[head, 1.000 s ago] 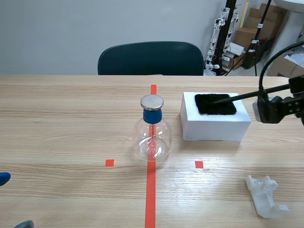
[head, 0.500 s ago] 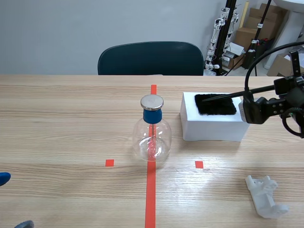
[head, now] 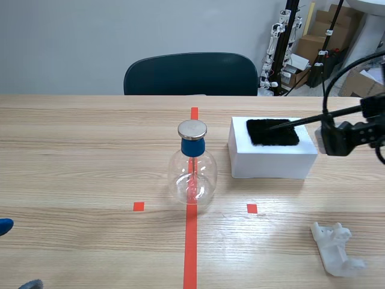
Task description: Do the electroscope experiment. rub the rod on the fur
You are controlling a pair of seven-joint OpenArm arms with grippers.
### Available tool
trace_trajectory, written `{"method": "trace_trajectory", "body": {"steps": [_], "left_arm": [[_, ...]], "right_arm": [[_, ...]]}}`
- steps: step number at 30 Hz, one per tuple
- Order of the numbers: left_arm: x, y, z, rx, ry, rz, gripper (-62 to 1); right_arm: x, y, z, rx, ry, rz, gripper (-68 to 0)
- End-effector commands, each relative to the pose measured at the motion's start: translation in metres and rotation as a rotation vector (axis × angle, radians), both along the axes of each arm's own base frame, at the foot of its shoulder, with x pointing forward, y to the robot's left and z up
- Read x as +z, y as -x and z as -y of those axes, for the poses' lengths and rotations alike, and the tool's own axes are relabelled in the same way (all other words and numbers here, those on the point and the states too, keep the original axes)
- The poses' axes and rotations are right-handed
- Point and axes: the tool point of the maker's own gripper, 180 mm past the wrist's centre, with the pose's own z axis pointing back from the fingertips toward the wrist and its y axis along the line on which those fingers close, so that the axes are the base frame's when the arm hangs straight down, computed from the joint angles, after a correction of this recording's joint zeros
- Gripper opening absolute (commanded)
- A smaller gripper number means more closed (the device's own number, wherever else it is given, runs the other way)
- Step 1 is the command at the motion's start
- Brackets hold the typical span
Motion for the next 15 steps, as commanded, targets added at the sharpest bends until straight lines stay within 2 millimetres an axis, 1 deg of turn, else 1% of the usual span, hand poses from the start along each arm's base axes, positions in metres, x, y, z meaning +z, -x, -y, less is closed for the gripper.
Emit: {"method": "trace_trajectory", "body": {"steps": [1, 2, 5, 9, 12, 15], "left_arm": [[0.007, -0.002, -0.002, 0.004, 0.016, 0.024, 1.4], [0.007, -0.002, -0.002, 0.004, 0.016, 0.024, 1.4], [0.007, -0.002, -0.002, 0.004, 0.016, 0.024, 1.4], [0.007, -0.002, -0.002, 0.004, 0.016, 0.024, 1.4], [0.007, -0.002, -0.002, 0.004, 0.016, 0.024, 1.4], [0.007, -0.002, -0.002, 0.004, 0.016, 0.024, 1.4]], "right_arm": [[0.014, -0.007, 0.004, -0.001, 0.02, 0.041, -65.3], [0.015, -0.007, 0.005, -0.002, 0.024, 0.041, -65.3], [0.016, -0.004, 0.018, -0.002, 0.032, 0.019, -65.3], [0.019, 0.0, 0.032, 0.033, 0.004, -0.007, -65.3], [0.029, -0.001, 0.036, 0.054, -0.047, 0.031, -65.3], [0.045, -0.003, 0.041, 0.074, -0.109, 0.068, -65.3]]}}
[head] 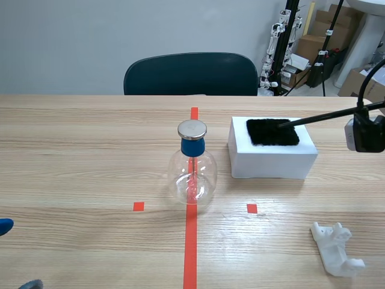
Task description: Do the electroscope experiment. rub the rod on the fur
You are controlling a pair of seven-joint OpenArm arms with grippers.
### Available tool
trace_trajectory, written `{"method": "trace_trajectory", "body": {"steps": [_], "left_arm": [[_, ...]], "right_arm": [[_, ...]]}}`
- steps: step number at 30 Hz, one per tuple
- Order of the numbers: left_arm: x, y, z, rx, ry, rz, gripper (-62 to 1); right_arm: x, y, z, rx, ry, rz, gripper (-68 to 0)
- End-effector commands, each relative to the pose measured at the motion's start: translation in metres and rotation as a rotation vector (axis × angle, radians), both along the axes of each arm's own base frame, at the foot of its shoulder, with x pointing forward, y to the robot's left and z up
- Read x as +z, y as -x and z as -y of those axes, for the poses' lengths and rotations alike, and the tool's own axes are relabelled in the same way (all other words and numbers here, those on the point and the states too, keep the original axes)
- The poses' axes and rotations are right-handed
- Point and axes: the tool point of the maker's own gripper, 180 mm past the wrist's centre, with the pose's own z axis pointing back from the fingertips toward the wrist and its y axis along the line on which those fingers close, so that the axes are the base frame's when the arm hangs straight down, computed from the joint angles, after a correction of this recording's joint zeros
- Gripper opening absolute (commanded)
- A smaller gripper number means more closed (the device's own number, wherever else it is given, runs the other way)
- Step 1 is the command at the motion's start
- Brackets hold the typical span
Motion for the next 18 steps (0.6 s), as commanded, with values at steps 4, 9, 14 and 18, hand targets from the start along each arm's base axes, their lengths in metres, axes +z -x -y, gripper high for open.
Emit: {"method": "trace_trajectory", "body": {"steps": [4, 9, 14, 18], "left_arm": [[0.007, -0.002, -0.002, 0.004, 0.016, 0.024, 1.4], [0.007, -0.002, -0.002, 0.004, 0.016, 0.024, 1.4], [0.007, -0.002, -0.002, 0.004, 0.016, 0.024, 1.4], [0.007, -0.002, -0.002, 0.004, 0.016, 0.024, 1.4]], "right_arm": [[0.051, -0.007, 0.01, 0.003, -0.094, 0.141, -65.3], [0.08, 0.011, 0.0, 0.055, -0.18, 0.24, -65.3], [0.11, 0.049, -0.031, 0.15, -0.244, 0.397, -65.3], [0.109, 0.084, -0.063, 0.196, -0.25, 0.386, -65.3]]}}
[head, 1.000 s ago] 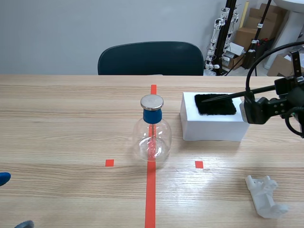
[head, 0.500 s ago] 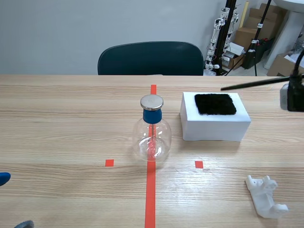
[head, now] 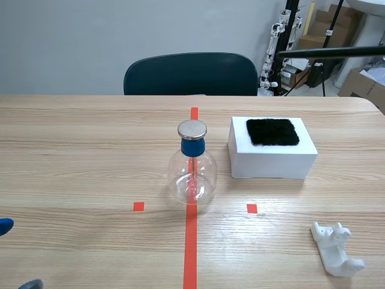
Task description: Do the electroscope experiment. rub the rod on the fur
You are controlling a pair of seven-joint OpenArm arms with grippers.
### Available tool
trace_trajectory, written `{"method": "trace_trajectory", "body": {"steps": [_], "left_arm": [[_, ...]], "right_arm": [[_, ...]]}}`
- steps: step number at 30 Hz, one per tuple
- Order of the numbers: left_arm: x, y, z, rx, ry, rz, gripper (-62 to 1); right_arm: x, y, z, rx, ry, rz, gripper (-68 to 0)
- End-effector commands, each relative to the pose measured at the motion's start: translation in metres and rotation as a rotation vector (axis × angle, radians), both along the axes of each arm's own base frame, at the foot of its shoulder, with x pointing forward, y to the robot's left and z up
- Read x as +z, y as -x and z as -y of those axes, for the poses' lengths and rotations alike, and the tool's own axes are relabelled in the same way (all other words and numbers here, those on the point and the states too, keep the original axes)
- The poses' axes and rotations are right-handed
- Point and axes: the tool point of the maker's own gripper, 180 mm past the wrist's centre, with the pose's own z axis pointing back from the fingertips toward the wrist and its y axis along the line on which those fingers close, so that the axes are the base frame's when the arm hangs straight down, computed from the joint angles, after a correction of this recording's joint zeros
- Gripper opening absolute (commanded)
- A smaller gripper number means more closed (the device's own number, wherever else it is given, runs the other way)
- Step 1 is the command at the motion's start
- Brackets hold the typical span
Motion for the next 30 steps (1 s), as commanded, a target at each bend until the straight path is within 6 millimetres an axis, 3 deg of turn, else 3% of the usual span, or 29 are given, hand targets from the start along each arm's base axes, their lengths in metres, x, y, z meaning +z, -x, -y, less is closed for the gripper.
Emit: {"method": "trace_trajectory", "body": {"steps": [1, 10, 16, 23, 30], "left_arm": [[0.007, -0.002, -0.002, 0.004, 0.016, 0.024, 1.4], [0.007, -0.002, -0.002, 0.004, 0.016, 0.024, 1.4], [0.007, -0.002, -0.002, 0.004, 0.016, 0.024, 1.4], [0.007, -0.002, -0.002, 0.004, 0.016, 0.024, 1.4], [0.007, -0.002, -0.002, 0.004, 0.016, 0.024, 1.4]], "right_arm": [[0.002, 0.009, -0.016, 0.027, -0.011, 0.007, -65.3], [0.0, 0.075, -0.079, 0.109, -0.135, -0.086, -65.3], [-0.026, 0.112, -0.114, 0.21, -0.243, -0.243, -65.3], [-0.043, 0.125, -0.138, 0.238, -0.351, -0.352, -65.3], [-0.052, 0.13, -0.149, 0.259, -0.385, -0.414, -65.3]]}}
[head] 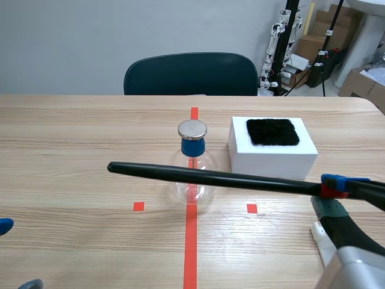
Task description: Do the electroscope experiment. rub the rod on the fur
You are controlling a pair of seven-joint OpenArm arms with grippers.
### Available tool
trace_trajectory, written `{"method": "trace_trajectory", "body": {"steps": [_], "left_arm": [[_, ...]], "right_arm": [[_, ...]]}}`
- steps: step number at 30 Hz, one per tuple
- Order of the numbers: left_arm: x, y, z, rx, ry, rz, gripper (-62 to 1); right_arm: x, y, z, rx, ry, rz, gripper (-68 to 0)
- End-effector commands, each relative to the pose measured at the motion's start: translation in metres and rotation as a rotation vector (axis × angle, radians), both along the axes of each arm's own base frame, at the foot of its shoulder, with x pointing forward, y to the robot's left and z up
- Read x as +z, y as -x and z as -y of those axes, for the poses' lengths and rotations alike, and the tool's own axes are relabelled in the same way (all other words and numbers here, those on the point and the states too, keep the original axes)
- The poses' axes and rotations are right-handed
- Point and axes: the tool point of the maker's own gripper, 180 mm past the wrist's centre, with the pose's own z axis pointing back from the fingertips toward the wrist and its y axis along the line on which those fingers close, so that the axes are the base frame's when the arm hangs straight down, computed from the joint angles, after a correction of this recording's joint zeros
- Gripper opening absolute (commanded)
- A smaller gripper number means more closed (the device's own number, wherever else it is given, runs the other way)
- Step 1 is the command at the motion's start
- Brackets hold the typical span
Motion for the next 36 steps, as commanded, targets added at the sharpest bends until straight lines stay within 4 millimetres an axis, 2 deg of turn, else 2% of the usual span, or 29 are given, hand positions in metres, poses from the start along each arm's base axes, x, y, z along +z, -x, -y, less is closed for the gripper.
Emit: {"method": "trace_trajectory", "body": {"steps": [1, 36], "left_arm": [[0.0068, -0.0023, -0.0022, 0.004, 0.016, 0.024, 1.4], [0.0068, -0.0023, -0.0022, 0.004, 0.016, 0.024, 1.4]], "right_arm": [[0.0054, -0.0033, -0.0007, 0.008, -0.003, 0.027, -65.3], [0.005, -0.0023, -0.0027, 0.009, -0.037, 0.008, -65.3]]}}
